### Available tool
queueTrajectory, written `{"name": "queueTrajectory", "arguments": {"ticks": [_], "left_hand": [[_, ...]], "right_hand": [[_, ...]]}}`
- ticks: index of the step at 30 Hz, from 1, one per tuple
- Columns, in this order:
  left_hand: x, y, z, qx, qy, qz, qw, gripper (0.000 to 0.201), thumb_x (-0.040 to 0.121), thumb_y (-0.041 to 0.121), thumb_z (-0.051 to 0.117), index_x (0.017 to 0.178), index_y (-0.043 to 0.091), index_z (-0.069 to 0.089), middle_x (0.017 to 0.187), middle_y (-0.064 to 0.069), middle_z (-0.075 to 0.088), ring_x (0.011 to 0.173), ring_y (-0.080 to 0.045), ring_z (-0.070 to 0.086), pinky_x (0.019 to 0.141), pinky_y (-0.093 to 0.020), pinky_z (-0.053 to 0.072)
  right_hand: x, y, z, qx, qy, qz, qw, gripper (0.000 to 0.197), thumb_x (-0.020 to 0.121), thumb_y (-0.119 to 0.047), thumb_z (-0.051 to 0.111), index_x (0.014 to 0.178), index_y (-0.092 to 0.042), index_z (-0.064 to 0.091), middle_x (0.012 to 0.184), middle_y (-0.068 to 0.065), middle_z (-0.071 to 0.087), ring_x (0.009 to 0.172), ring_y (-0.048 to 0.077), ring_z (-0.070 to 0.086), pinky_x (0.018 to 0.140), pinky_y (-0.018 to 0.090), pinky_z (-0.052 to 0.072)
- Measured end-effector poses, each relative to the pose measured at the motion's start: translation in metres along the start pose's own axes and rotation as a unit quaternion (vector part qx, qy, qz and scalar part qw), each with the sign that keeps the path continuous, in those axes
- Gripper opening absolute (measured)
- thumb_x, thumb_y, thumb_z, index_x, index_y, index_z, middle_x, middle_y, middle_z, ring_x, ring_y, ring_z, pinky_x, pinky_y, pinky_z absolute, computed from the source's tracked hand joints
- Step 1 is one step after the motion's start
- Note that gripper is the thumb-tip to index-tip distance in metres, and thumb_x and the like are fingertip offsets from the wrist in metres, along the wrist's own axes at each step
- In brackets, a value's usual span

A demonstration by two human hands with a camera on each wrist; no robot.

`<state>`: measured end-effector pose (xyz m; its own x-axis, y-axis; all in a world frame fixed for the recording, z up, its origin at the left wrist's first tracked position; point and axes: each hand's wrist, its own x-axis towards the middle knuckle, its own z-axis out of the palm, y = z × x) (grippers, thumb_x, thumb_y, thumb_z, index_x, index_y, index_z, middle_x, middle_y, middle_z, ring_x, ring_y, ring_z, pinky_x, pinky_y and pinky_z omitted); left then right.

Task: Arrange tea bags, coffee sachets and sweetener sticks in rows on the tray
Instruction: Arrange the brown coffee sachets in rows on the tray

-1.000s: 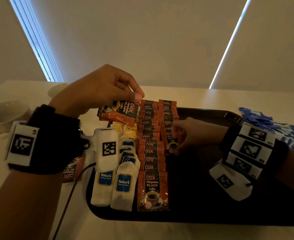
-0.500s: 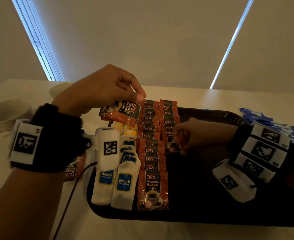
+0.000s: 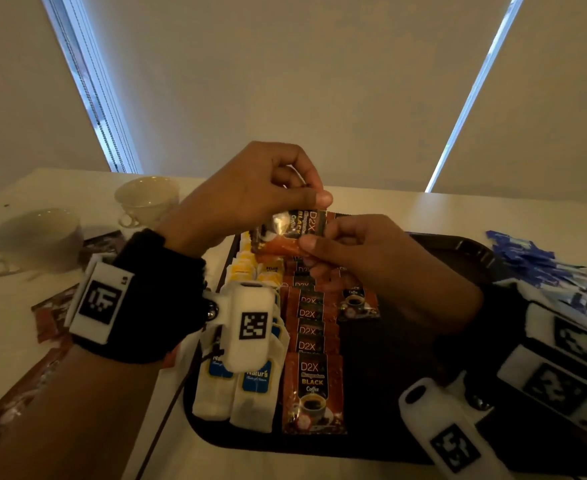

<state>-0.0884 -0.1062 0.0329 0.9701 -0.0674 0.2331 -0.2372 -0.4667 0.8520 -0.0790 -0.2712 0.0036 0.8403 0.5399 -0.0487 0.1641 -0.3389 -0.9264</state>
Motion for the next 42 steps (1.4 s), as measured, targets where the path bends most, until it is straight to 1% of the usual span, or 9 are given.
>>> {"name": "queueTrajectory", "arguments": {"ticks": [6,11,15,20,26,30,36,39,42], "left_hand": [[-0.002,-0.005,-0.016,-0.010,-0.106,-0.071,0.992,0.024,0.082,0.023,0.064,0.101,0.009,0.067,0.087,-0.006,0.074,0.079,-0.018,0.071,0.067,-0.026,0.059],[-0.001,-0.005,-0.015,-0.040,-0.047,-0.066,0.996,0.011,0.077,0.019,0.069,0.087,0.013,0.067,0.083,-0.004,0.075,0.077,-0.018,0.071,0.060,-0.020,0.057],[0.000,-0.010,-0.023,-0.026,-0.041,-0.087,0.995,0.008,0.090,0.018,0.058,0.093,0.015,0.065,0.096,-0.005,0.072,0.088,-0.017,0.070,0.070,-0.027,0.059],[-0.001,-0.010,-0.031,-0.026,-0.061,-0.086,0.994,0.025,0.093,0.022,0.053,0.116,0.019,0.062,0.109,-0.005,0.068,0.093,-0.019,0.068,0.065,-0.031,0.060],[-0.006,-0.003,-0.022,0.062,-0.159,-0.035,0.985,0.039,0.080,0.022,0.066,0.118,0.030,0.063,0.086,-0.011,0.072,0.080,-0.025,0.070,0.072,-0.037,0.058],[-0.006,0.002,-0.009,0.057,-0.164,-0.004,0.985,0.041,0.075,0.022,0.072,0.115,0.025,0.063,0.074,-0.020,0.067,0.064,-0.028,0.064,0.068,-0.031,0.055],[-0.005,0.003,-0.015,-0.009,-0.118,-0.040,0.992,0.037,0.076,0.040,0.060,0.106,0.018,0.065,0.084,-0.006,0.074,0.075,-0.016,0.070,0.064,-0.025,0.057],[-0.005,-0.002,-0.019,-0.028,-0.129,-0.061,0.989,0.032,0.071,0.033,0.062,0.094,0.011,0.066,0.083,-0.010,0.074,0.074,-0.017,0.070,0.060,-0.023,0.057],[-0.003,-0.003,-0.018,-0.045,-0.087,-0.052,0.994,0.014,0.079,0.018,0.066,0.089,0.008,0.066,0.077,-0.010,0.073,0.068,-0.015,0.068,0.058,-0.022,0.057]], "right_hand": [[0.000,0.002,-0.023,0.060,0.057,0.009,0.997,0.006,0.088,-0.013,0.059,0.088,-0.008,0.063,0.081,0.005,0.068,0.068,0.007,0.066,0.062,0.022,0.058],[-0.004,0.003,-0.036,0.028,0.102,-0.010,0.994,0.007,0.086,-0.009,0.060,0.093,-0.007,0.062,0.083,0.007,0.068,0.069,0.008,0.067,0.060,0.018,0.056],[-0.005,0.006,-0.046,0.013,0.153,-0.030,0.988,0.006,0.090,-0.010,0.056,0.088,-0.014,0.060,0.083,0.007,0.066,0.067,0.006,0.065,0.056,0.019,0.056],[-0.011,0.017,-0.046,-0.023,0.090,0.012,0.996,0.007,0.091,-0.010,0.055,0.090,-0.011,0.062,0.088,0.010,0.068,0.076,0.013,0.066,0.058,0.021,0.054],[-0.018,0.001,-0.036,-0.186,0.038,-0.118,0.975,0.003,0.078,-0.026,0.064,0.081,-0.027,0.065,0.101,-0.009,0.059,0.099,0.006,0.055,0.087,0.029,0.049],[-0.014,-0.007,-0.025,-0.152,-0.035,-0.098,0.983,0.009,0.080,-0.017,0.067,0.077,-0.025,0.069,0.096,-0.008,0.066,0.093,0.003,0.061,0.081,0.022,0.051],[-0.011,-0.001,-0.024,0.018,0.025,-0.051,0.998,0.005,0.080,-0.008,0.065,0.078,-0.008,0.070,0.085,0.004,0.072,0.080,0.015,0.070,0.068,0.020,0.057],[-0.012,-0.001,-0.029,0.087,0.031,-0.025,0.995,0.005,0.078,-0.008,0.063,0.077,-0.006,0.067,0.084,0.005,0.073,0.081,0.017,0.071,0.067,0.020,0.057],[-0.014,0.000,-0.031,0.014,0.026,-0.025,0.999,0.006,0.080,-0.011,0.063,0.076,-0.011,0.067,0.081,-0.004,0.073,0.079,0.011,0.070,0.065,0.019,0.057]]}}
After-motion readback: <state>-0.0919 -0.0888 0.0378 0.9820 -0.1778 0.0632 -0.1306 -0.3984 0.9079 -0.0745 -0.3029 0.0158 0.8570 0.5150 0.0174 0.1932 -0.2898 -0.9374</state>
